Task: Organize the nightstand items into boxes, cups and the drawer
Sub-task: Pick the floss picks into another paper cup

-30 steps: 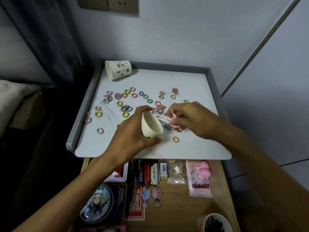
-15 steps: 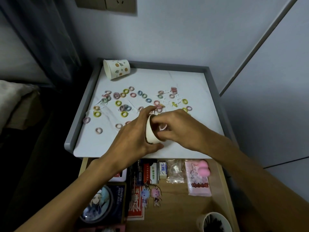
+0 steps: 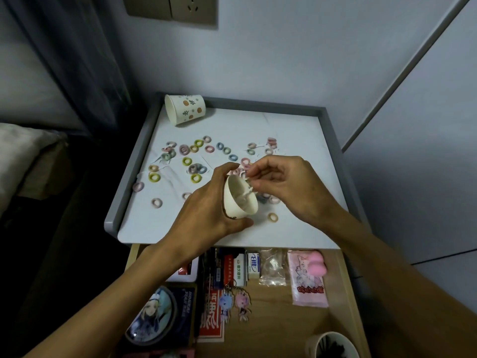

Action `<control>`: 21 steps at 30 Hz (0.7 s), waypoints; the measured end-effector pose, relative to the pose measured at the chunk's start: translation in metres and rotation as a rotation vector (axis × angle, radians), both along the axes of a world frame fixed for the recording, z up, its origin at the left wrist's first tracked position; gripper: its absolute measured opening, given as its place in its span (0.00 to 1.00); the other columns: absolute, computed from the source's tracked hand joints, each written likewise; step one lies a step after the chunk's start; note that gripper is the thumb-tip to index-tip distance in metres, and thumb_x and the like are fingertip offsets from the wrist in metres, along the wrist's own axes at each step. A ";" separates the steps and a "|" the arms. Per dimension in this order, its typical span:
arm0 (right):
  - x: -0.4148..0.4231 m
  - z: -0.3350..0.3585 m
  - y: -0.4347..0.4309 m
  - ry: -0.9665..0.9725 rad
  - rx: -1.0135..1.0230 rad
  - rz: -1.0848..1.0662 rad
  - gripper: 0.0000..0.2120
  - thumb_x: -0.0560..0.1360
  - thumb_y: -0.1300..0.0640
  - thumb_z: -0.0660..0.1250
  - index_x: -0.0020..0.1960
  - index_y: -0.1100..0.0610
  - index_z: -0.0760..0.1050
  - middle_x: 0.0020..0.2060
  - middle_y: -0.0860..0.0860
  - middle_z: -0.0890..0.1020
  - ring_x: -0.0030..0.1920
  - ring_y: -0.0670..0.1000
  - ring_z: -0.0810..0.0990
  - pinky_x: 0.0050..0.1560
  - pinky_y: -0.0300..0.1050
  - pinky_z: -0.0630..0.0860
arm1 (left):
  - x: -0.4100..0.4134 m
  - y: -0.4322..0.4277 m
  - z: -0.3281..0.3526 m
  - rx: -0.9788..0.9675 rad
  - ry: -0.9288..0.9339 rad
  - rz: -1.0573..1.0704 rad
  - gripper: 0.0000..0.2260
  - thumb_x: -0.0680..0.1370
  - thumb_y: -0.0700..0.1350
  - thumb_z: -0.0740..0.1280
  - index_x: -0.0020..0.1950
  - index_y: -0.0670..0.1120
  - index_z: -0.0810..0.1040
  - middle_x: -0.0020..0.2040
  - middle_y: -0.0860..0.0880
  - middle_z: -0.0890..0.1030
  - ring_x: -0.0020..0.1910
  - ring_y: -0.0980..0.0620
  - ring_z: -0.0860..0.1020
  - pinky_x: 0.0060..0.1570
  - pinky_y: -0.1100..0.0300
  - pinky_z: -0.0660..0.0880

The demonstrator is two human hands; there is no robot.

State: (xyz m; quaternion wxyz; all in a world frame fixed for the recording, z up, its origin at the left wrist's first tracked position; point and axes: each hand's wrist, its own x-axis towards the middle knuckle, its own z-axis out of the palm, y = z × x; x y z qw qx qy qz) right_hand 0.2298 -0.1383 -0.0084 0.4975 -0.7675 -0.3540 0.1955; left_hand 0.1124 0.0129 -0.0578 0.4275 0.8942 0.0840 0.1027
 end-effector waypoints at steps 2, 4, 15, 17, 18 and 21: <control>0.000 -0.001 0.000 0.105 0.036 0.013 0.07 0.73 0.69 0.71 0.49 0.61 0.81 0.44 0.51 0.85 0.46 0.47 0.84 0.52 0.39 0.80 | 0.000 0.000 0.000 -0.015 0.003 0.000 0.44 0.65 0.52 0.81 0.73 0.60 0.59 0.55 0.60 0.77 0.50 0.58 0.78 0.51 0.56 0.78; -0.002 -0.003 0.001 0.170 0.045 0.048 0.07 0.73 0.69 0.71 0.50 0.62 0.81 0.45 0.54 0.85 0.47 0.48 0.83 0.52 0.40 0.79 | 0.001 0.000 0.001 -0.039 0.003 -0.002 0.44 0.64 0.51 0.82 0.73 0.59 0.59 0.57 0.59 0.78 0.51 0.59 0.79 0.51 0.57 0.78; -0.003 -0.013 0.003 -0.130 -0.005 -0.045 0.08 0.73 0.64 0.73 0.47 0.52 0.82 0.43 0.46 0.84 0.42 0.46 0.82 0.47 0.40 0.79 | 0.000 0.001 0.003 -0.056 -0.008 0.011 0.44 0.64 0.51 0.82 0.73 0.60 0.60 0.56 0.63 0.76 0.52 0.61 0.78 0.51 0.63 0.77; -0.002 -0.015 0.002 -0.149 -0.020 -0.049 0.08 0.72 0.62 0.75 0.47 0.50 0.83 0.44 0.46 0.83 0.42 0.46 0.81 0.46 0.36 0.76 | 0.000 0.001 0.004 -0.062 -0.017 0.017 0.44 0.64 0.51 0.82 0.73 0.60 0.61 0.55 0.63 0.76 0.52 0.60 0.79 0.52 0.59 0.78; -0.003 -0.017 0.002 -0.151 -0.041 -0.038 0.08 0.71 0.61 0.75 0.48 0.50 0.83 0.45 0.46 0.82 0.42 0.45 0.80 0.45 0.34 0.75 | 0.000 0.001 0.004 -0.065 -0.021 0.016 0.44 0.64 0.51 0.82 0.72 0.60 0.60 0.55 0.63 0.76 0.51 0.59 0.79 0.52 0.57 0.79; -0.008 -0.026 0.005 -0.130 -0.106 -0.033 0.11 0.70 0.62 0.76 0.49 0.51 0.81 0.42 0.47 0.79 0.40 0.45 0.77 0.43 0.37 0.75 | -0.001 0.000 0.004 -0.053 -0.018 0.015 0.43 0.64 0.51 0.82 0.72 0.60 0.60 0.55 0.64 0.76 0.51 0.59 0.79 0.52 0.53 0.79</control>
